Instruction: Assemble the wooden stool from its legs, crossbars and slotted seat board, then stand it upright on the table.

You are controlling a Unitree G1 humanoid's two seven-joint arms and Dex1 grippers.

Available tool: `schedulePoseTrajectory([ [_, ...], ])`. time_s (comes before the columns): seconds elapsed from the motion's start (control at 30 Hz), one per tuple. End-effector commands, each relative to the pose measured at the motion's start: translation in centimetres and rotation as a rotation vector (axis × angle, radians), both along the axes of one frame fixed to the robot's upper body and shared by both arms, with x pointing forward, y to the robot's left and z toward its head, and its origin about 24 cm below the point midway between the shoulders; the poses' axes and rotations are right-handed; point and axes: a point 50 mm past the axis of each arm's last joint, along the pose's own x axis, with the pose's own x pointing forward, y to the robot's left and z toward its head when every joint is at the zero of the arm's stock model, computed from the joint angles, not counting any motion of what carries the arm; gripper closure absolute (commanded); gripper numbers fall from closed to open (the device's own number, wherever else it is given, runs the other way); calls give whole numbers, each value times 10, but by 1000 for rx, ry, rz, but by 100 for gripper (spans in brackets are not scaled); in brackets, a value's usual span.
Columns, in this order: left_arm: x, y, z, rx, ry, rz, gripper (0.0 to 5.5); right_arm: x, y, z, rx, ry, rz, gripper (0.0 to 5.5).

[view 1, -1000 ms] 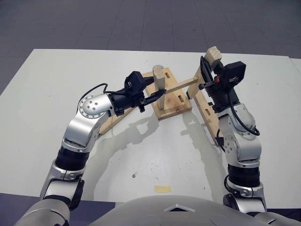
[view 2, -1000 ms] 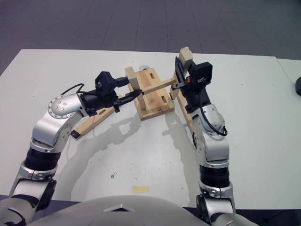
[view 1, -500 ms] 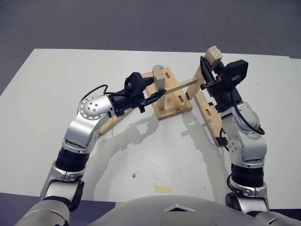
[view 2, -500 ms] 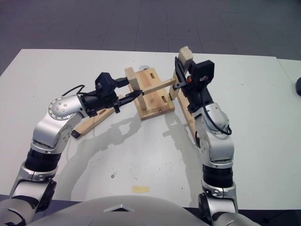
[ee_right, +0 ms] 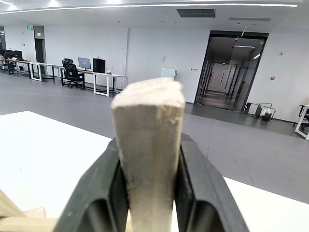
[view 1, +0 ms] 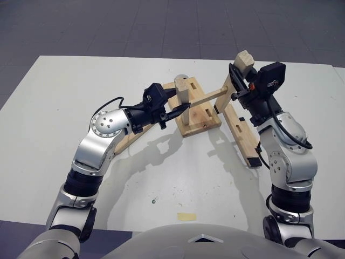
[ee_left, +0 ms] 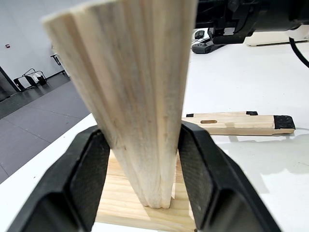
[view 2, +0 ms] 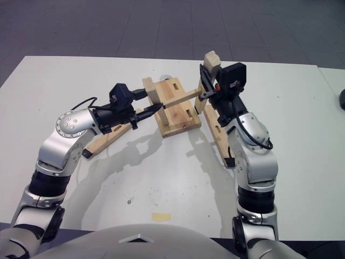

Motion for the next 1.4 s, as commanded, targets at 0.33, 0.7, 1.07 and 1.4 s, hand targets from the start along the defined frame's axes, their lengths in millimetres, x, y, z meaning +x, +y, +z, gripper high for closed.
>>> schedulePoseTrajectory([
  [0.33, 2, -1, -19, 91, 67, 8, 338, -4, 15, 26, 148, 18, 157, 449],
  [0.7, 2, -2, -21, 107, 65, 0, 338, -4, 17, 18, 214, 136, 182, 449],
  [1.07, 0, -4, -27, 111, 74, 4, 338, 0, 10, -25, 256, 425, 131, 449],
  [1.4, 0, -5, -31, 125, 83, -3, 338, 2, 0, -59, 292, 561, 103, 449],
])
